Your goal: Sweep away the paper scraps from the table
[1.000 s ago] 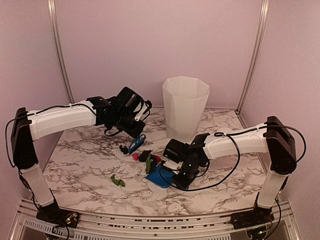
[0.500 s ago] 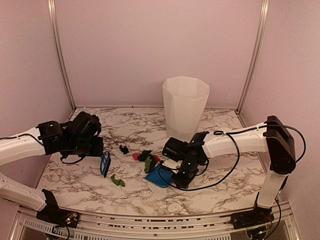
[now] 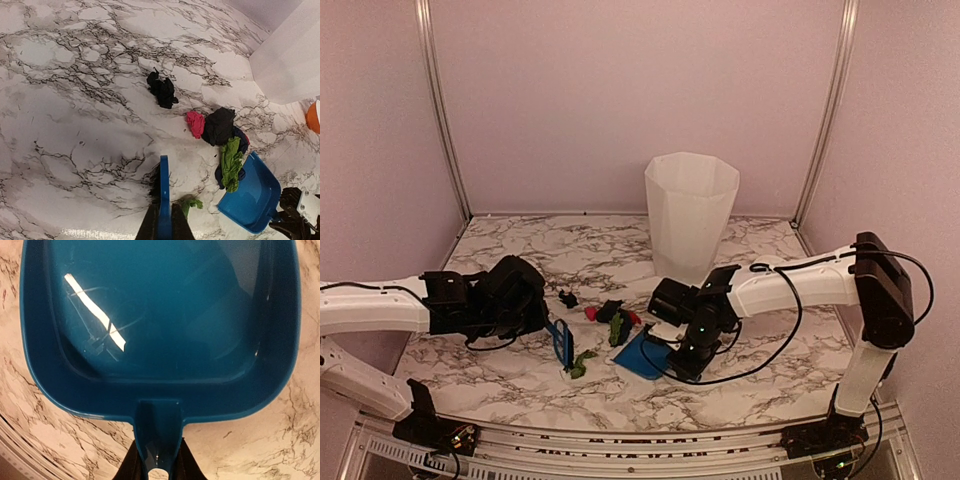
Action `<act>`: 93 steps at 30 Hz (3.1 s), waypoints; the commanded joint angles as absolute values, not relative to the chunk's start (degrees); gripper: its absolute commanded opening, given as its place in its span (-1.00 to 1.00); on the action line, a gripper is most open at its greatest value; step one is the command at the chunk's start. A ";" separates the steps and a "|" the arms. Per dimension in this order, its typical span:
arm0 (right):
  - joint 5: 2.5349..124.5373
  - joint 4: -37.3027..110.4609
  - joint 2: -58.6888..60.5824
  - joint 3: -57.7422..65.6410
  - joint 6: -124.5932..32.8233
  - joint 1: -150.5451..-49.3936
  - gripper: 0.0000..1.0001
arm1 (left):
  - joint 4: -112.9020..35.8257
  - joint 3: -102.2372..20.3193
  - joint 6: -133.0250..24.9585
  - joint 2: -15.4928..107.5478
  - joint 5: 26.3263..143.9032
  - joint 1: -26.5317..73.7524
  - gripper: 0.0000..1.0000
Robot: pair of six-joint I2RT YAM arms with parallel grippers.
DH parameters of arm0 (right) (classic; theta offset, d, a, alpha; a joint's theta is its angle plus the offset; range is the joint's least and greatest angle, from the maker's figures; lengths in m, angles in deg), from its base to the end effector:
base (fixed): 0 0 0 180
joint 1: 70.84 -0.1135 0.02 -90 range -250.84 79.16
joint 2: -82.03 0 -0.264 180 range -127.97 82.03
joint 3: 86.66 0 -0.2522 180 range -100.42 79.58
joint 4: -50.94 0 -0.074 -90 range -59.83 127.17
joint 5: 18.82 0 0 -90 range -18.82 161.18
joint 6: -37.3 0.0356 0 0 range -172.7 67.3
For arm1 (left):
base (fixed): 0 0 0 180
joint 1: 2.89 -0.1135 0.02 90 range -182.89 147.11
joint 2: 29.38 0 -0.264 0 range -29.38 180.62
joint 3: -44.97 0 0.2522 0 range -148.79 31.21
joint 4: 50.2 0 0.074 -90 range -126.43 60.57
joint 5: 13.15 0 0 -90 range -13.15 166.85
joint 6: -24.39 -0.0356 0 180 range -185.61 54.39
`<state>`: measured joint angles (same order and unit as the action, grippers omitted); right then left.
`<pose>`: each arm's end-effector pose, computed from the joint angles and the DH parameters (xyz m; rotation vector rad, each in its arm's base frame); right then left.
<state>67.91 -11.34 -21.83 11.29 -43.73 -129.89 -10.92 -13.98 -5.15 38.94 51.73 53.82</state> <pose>0.1673 0.2829 0.1672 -1.3093 2.7920 0.1620 0.1452 -0.1936 0.2380 -0.2757 2.3540 -0.4863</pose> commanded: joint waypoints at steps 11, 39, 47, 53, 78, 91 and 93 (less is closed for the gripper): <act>66.04 -11.90 -15.27 17.13 -39.63 -130.87 -1.00 | -21.28 -28.17 -15.28 52.54 53.64 50.64 -1.00; 65.68 -10.81 -14.12 19.72 -39.42 -130.87 -1.00 | -7.65 -7.46 -8.89 27.55 69.27 62.18 -1.00; 65.82 -10.23 -13.44 20.93 -38.61 -130.86 -1.00 | -19.18 -10.49 -13.34 39.27 69.19 58.74 -1.00; 65.70 -9.14 -13.96 21.07 -38.66 -130.83 -1.00 | -26.05 -14.67 -19.80 45.48 72.45 51.20 -1.00; 66.28 -9.93 -14.48 20.23 -40.62 -128.78 -1.00 | -6.92 -22.94 -30.19 34.97 59.57 43.24 -1.00; 65.92 -12.84 -17.57 15.25 -45.24 -125.35 -1.00 | -12.10 -41.89 -45.36 66.17 50.64 29.69 -1.00; 66.04 -13.60 -18.92 13.99 -45.95 -124.91 -1.00 | -12.98 -45.08 -48.21 69.73 55.31 29.75 -1.00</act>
